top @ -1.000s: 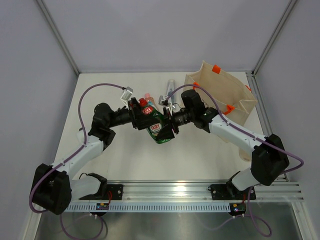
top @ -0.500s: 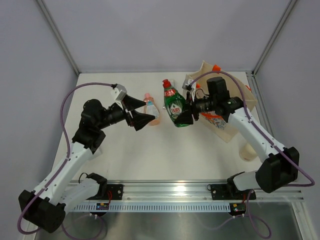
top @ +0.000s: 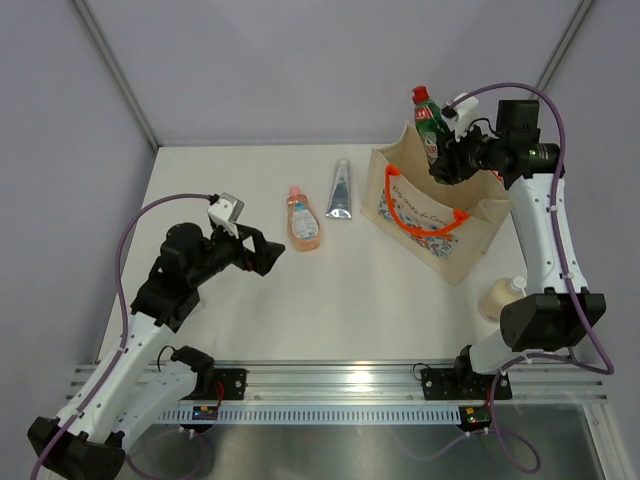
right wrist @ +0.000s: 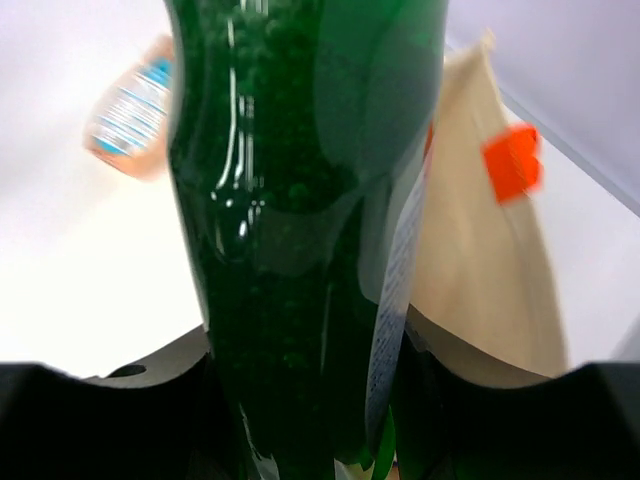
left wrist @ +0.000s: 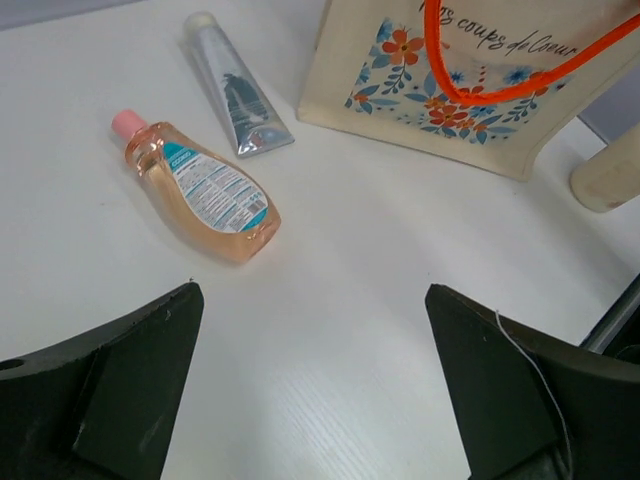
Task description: Place the personal care products into the canvas bag
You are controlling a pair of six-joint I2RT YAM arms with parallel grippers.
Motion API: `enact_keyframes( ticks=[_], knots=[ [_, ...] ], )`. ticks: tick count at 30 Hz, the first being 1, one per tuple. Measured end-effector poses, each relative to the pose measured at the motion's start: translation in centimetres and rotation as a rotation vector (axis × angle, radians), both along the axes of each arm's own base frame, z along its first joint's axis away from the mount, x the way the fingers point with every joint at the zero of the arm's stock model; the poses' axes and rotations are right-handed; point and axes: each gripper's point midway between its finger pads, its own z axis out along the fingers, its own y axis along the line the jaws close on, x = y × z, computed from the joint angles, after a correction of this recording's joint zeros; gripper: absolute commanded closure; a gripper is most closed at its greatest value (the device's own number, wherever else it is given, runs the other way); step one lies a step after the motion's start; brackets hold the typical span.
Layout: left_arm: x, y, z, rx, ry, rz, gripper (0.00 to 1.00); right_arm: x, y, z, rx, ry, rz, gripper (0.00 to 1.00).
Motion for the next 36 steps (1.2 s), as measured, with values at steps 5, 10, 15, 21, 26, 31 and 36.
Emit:
enact_keyframes(
  ticks=[5, 10, 15, 21, 26, 31, 36],
  knots=[
    [0.0, 0.8, 0.0, 0.012, -0.011, 0.041, 0.01, 0.5, -3.0, -6.7, -0.178, 0.171, -0.023, 1.0],
    [0.9, 2.1, -0.2, 0.012, 0.007, 0.145, 0.01, -1.6, -4.6, -11.4, -0.292, 0.327, -0.008, 1.0],
    [1.6, 2.6, -1.0, -0.027, 0.077, 0.227, 0.01, -3.4, -6.0, -12.5, -0.388, 0.391, 0.022, 0.97],
    [3.4, 1.1, -4.6, -0.07, 0.269, 0.267, 0.01, -4.3, -7.3, -14.9, -0.47, 0.503, 0.054, 0.87],
    [5.4, -0.3, -7.8, -0.106, 0.443, 0.322, 0.01, -3.8, -8.4, -18.8, -0.529, 0.627, 0.044, 0.45],
    [9.2, -2.9, -9.4, -0.102, 0.568, 0.361, 0.01, -3.2, -8.7, -19.4, -0.536, 0.647, 0.004, 0.15],
    [12.9, -4.7, -11.1, -0.035, 0.631, 0.445, 0.01, -1.1, -8.4, -14.8, -0.497, 0.504, -0.061, 0.01]
  ],
)
